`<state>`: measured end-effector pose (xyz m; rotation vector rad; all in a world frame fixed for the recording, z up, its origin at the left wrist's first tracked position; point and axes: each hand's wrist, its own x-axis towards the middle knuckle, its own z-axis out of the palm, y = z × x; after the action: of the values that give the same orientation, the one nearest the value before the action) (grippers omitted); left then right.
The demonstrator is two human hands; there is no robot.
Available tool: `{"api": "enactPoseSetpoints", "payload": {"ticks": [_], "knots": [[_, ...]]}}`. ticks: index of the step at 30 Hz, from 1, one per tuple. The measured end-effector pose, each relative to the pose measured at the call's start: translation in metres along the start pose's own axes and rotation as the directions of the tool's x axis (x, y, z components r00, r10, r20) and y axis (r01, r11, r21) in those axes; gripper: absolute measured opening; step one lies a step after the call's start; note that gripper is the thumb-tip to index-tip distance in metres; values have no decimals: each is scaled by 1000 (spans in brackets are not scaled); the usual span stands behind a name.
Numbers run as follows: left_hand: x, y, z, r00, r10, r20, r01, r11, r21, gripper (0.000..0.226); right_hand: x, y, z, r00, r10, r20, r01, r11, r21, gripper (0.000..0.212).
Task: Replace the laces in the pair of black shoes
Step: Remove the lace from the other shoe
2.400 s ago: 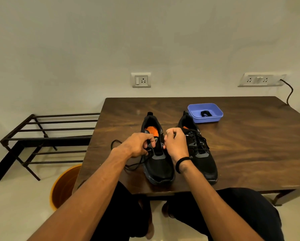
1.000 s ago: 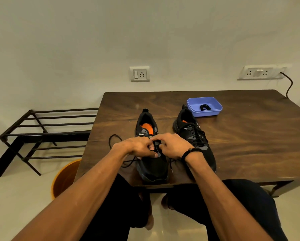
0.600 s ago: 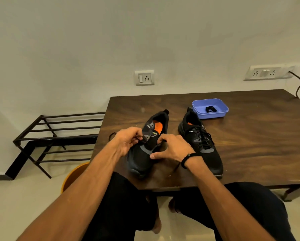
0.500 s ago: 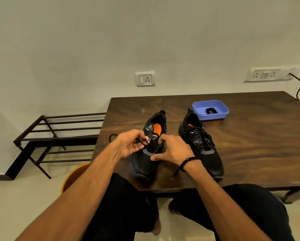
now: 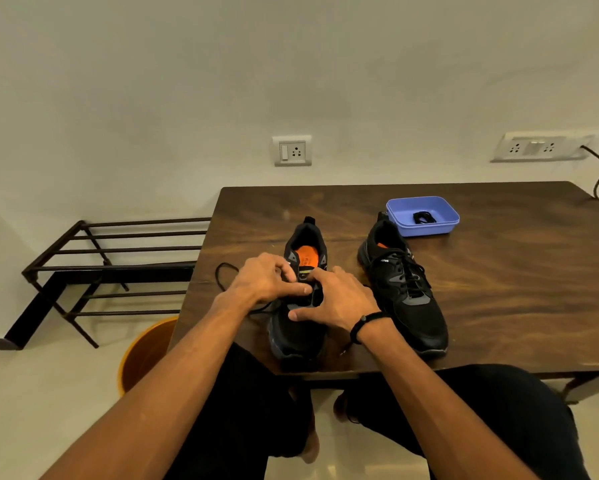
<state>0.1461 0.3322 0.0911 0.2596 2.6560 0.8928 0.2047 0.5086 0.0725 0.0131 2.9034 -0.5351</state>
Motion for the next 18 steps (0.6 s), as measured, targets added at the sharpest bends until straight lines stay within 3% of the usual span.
{"api": "enactPoseSetpoints", "payload": {"ticks": [2,4,12,14,16,18], "knots": [[-1,3,1,985,117,130,-122,992,36,24,0,2,1,1000,-4,-18,4,1000,5,90],[0,6,4,971,173,167,-188,979,80,9,1,4,2,1000,-1,-25,1,1000,12,92],[3,10,10,965,176,192,-201,972,121,7,1,4,1,1000,-1,-25,1,1000,2,88],[5,7,6,983,168,71,-174,981,87,17,-1,4,0,1000,1,-28,-1,1000,-1,87],[5,4,0,979,117,-168,-108,992,63,27,-2,4,-3,1000,11,-26,-11,1000,8,85],[3,-1,-8,883,-43,-467,14,998,-66,33,-2,5,-6,1000,22,-20,-21,1000,11,83]]}}
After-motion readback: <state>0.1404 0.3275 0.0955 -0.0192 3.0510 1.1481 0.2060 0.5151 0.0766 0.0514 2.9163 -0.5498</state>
